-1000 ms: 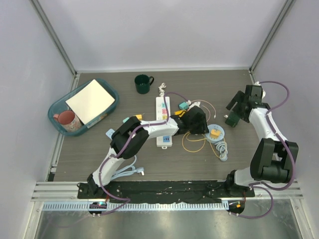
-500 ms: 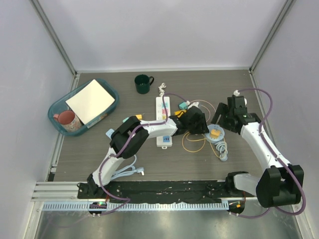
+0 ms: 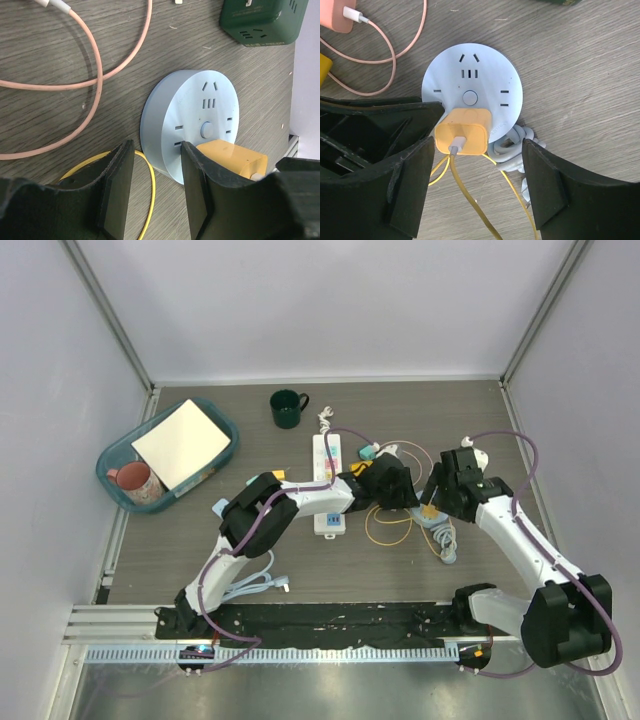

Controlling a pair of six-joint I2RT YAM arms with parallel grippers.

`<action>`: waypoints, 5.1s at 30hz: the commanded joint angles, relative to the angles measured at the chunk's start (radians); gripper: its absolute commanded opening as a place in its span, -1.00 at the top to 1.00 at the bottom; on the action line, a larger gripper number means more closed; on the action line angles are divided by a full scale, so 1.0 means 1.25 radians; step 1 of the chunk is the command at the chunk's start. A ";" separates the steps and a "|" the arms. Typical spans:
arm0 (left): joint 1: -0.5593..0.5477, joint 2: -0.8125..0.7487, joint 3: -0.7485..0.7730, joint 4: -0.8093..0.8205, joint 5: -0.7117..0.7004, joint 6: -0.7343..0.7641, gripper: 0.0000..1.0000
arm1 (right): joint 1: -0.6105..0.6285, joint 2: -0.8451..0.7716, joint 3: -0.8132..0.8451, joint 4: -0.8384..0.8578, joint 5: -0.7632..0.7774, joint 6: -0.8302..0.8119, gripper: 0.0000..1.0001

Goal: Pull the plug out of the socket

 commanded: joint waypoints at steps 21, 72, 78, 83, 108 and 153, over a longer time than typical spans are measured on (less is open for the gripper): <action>0.008 0.024 -0.063 -0.093 0.007 0.004 0.06 | 0.061 0.075 -0.010 0.076 0.071 0.033 -0.22; 0.004 0.094 -0.059 -0.143 -0.024 -0.007 0.07 | 0.077 0.106 0.084 0.073 0.033 0.045 0.91; 0.004 0.093 -0.051 -0.157 -0.029 -0.002 0.07 | 0.065 0.117 0.121 0.053 0.027 0.023 0.93; 0.004 0.101 -0.039 -0.170 -0.029 -0.001 0.07 | 0.076 0.024 0.103 0.089 0.056 -0.017 0.96; 0.006 0.007 0.017 -0.197 0.006 0.052 0.00 | 0.000 0.111 0.267 0.139 0.086 -0.113 0.86; 0.036 -0.886 -0.345 -0.355 -0.180 0.231 -0.79 | 0.169 -0.062 0.020 0.136 -0.072 -0.056 -0.99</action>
